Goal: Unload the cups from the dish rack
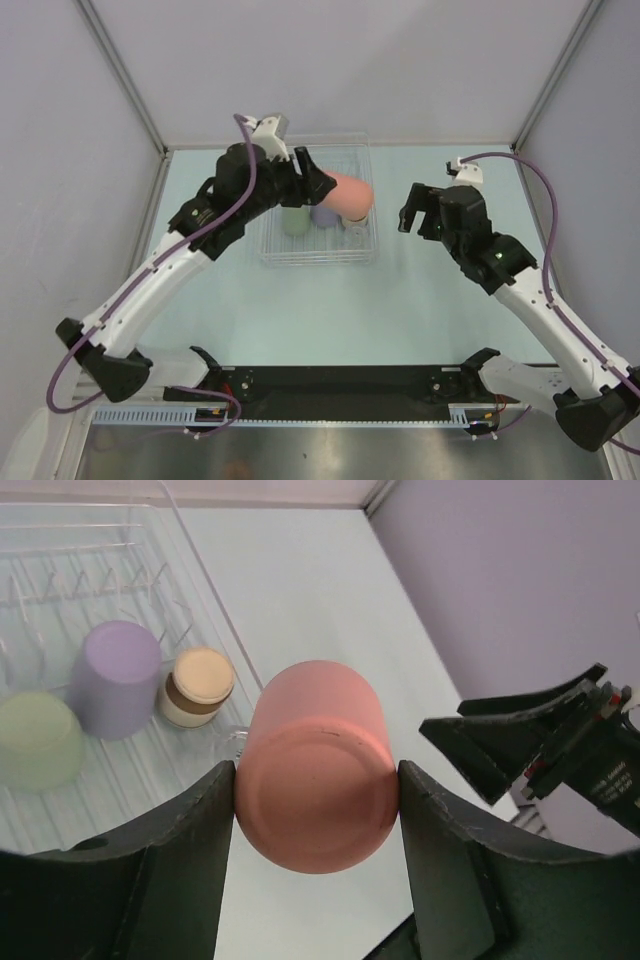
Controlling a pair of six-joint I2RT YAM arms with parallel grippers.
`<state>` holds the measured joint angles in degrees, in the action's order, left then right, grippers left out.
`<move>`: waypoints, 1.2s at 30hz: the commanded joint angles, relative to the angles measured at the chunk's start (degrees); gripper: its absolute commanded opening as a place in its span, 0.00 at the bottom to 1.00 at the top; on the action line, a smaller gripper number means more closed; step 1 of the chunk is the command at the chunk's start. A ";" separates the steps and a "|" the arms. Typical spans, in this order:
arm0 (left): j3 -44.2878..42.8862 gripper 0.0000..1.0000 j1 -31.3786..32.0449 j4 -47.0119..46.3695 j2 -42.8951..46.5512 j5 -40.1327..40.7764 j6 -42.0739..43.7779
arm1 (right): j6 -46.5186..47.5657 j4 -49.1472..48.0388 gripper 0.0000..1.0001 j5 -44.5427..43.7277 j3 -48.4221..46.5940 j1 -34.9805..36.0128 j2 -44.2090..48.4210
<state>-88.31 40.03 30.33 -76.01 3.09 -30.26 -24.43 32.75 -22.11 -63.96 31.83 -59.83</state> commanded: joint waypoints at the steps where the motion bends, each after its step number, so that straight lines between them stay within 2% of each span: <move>1: 9.28 0.00 -4.34 -15.97 8.06 -15.71 -6.99 | -4.75 -8.48 1.00 9.86 -0.82 -3.79 4.98; 4: 16.49 0.00 -7.85 -24.14 11.66 -21.70 -11.81 | -8.87 -13.23 1.00 19.69 1.38 -8.79 7.62; 5: 21.03 0.00 -8.91 -27.48 12.54 -26.95 -13.84 | -9.84 -14.20 1.00 21.21 2.34 -9.33 7.89; 6: 23.08 0.01 -10.83 -33.87 13.51 -29.17 -16.04 | -11.59 -15.51 1.00 22.10 2.61 -9.86 8.24; 8: 28.34 0.00 -11.81 -39.09 13.95 -33.30 -21.58 | -13.18 -17.71 1.00 27.63 4.53 -10.47 8.59; 13: 37.14 0.00 -12.61 -55.08 13.61 -38.42 -31.16 | -21.26 -27.90 0.98 40.00 8.94 -14.16 9.56; 15: 39.52 0.00 -12.78 -63.76 12.99 -40.35 -36.24 | -23.90 -32.20 0.97 43.71 10.87 -14.96 9.47; 16: 40.84 0.00 -12.78 -65.29 12.55 -40.71 -37.14 | -26.44 -34.31 0.97 44.34 11.40 -15.39 9.65; 20: 41.99 0.00 -12.78 -67.68 12.81 -41.41 -37.94 | -32.25 -41.18 0.93 47.85 14.74 -17.24 10.79; 21: 42.26 0.00 -12.87 -68.99 12.81 -41.85 -38.38 | -33.66 -45.71 0.89 50.21 16.75 -17.51 10.79; 24: 42.78 0.01 -13.05 -69.70 12.46 -42.12 -38.65 | -39.20 -52.61 0.87 51.55 19.22 -17.86 11.23; 31: 42.00 0.00 -13.14 -65.57 12.55 -42.03 -35.75 | -38.77 -50.16 0.87 51.73 18.88 -17.95 13.34; 36: 41.91 0.00 -13.22 -66.01 11.41 -42.29 -35.66 | -39.82 -51.38 0.86 53.39 18.61 -17.51 13.69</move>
<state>-45.74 27.38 -33.28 -64.27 -38.02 -66.85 -62.72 -15.20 28.56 -44.03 14.00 -46.96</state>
